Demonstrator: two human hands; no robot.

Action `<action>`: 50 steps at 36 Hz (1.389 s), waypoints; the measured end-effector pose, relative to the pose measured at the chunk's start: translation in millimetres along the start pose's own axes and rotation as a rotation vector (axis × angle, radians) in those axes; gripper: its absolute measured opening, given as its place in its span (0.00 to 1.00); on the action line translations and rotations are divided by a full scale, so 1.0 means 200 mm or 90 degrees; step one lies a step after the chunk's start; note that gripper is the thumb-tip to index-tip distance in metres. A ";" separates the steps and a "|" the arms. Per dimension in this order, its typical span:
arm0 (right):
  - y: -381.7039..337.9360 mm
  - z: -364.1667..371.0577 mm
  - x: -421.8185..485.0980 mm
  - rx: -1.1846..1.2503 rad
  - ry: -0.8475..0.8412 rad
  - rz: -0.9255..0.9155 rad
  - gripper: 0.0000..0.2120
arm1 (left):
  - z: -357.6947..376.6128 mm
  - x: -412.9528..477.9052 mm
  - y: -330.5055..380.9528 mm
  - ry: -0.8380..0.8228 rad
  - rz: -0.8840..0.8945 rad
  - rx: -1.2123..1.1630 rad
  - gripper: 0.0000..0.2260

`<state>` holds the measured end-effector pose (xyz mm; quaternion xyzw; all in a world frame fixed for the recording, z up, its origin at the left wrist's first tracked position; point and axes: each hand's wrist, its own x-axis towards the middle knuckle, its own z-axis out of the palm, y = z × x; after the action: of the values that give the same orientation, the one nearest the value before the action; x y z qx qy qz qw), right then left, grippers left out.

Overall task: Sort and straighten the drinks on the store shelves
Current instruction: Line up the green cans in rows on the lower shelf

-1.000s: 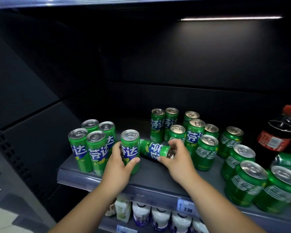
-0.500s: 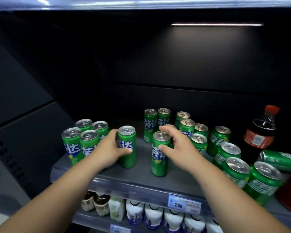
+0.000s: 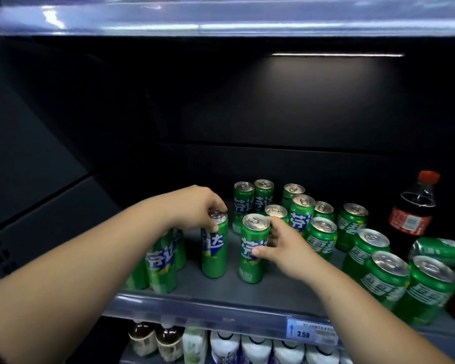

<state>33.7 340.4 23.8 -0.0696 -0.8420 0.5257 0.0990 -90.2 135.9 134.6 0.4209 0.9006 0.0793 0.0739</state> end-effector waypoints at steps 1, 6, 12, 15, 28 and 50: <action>-0.01 0.02 0.01 0.014 -0.008 0.002 0.27 | -0.01 0.01 -0.01 -0.011 0.008 0.010 0.25; -0.05 0.09 0.06 0.010 -0.013 -0.016 0.26 | -0.05 0.02 -0.10 -0.025 0.039 0.015 0.24; -0.05 0.19 0.11 0.053 0.003 -0.029 0.26 | -0.06 0.04 -0.20 -0.020 0.045 0.016 0.24; -0.04 0.25 0.13 0.083 0.003 -0.030 0.26 | -0.06 0.06 -0.25 -0.009 0.032 -0.002 0.22; 0.01 0.28 0.18 0.087 -0.023 -0.028 0.21 | -0.05 0.08 -0.31 -0.053 0.063 -0.028 0.22; 0.01 0.26 0.16 0.027 -0.033 -0.047 0.26 | -0.06 0.09 -0.26 -0.030 0.036 -0.017 0.30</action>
<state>-9.3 302.5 3.1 -0.0227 -0.8351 0.5409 0.0980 -143.8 115.8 133.7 0.4470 0.8852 0.0836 0.0984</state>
